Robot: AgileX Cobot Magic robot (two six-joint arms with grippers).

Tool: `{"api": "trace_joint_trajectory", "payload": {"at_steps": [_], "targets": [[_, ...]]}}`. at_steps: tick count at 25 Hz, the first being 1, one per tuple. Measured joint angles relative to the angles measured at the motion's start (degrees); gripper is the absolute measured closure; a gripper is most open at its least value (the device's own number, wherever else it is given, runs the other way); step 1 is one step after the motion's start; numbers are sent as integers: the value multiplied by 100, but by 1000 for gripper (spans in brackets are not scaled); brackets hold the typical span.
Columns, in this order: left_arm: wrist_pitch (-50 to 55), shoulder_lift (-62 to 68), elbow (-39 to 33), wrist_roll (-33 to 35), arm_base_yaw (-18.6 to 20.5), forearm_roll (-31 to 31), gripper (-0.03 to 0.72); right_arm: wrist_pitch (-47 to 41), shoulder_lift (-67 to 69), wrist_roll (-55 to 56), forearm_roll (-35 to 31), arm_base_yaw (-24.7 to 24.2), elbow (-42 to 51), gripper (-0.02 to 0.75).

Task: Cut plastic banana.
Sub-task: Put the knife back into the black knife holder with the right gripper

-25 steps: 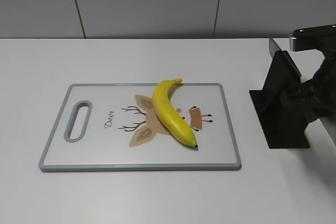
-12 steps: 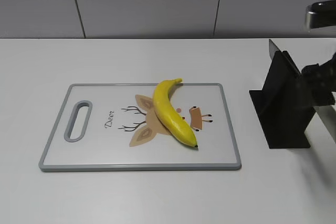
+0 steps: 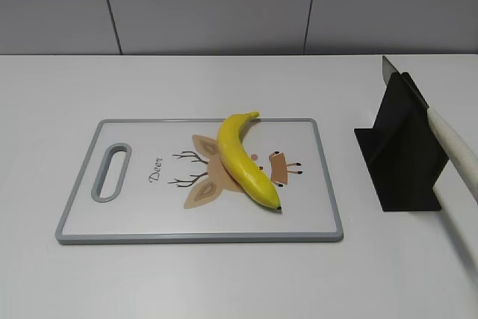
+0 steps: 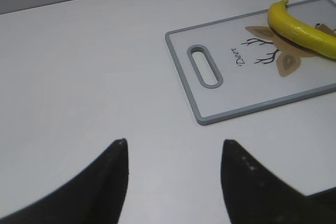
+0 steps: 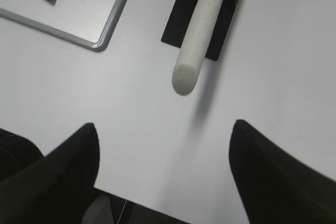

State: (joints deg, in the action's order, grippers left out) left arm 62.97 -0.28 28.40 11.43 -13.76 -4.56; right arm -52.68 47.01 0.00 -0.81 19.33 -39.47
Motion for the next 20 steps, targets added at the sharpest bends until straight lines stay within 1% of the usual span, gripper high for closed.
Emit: {"api": "trace_joint_trajectory", "payload": {"at_steps": [9,12,20], "targets": [[0,0,0,0,0,0,136,-446,-2278,-566,-98,0,875,143],[0,0,0,0,0,0,136,-626,-2915,-600,-223,0,998,143],[0,0,0,0,0,0,136,-655,-4370,-687,-328,0,1026,143]]}}
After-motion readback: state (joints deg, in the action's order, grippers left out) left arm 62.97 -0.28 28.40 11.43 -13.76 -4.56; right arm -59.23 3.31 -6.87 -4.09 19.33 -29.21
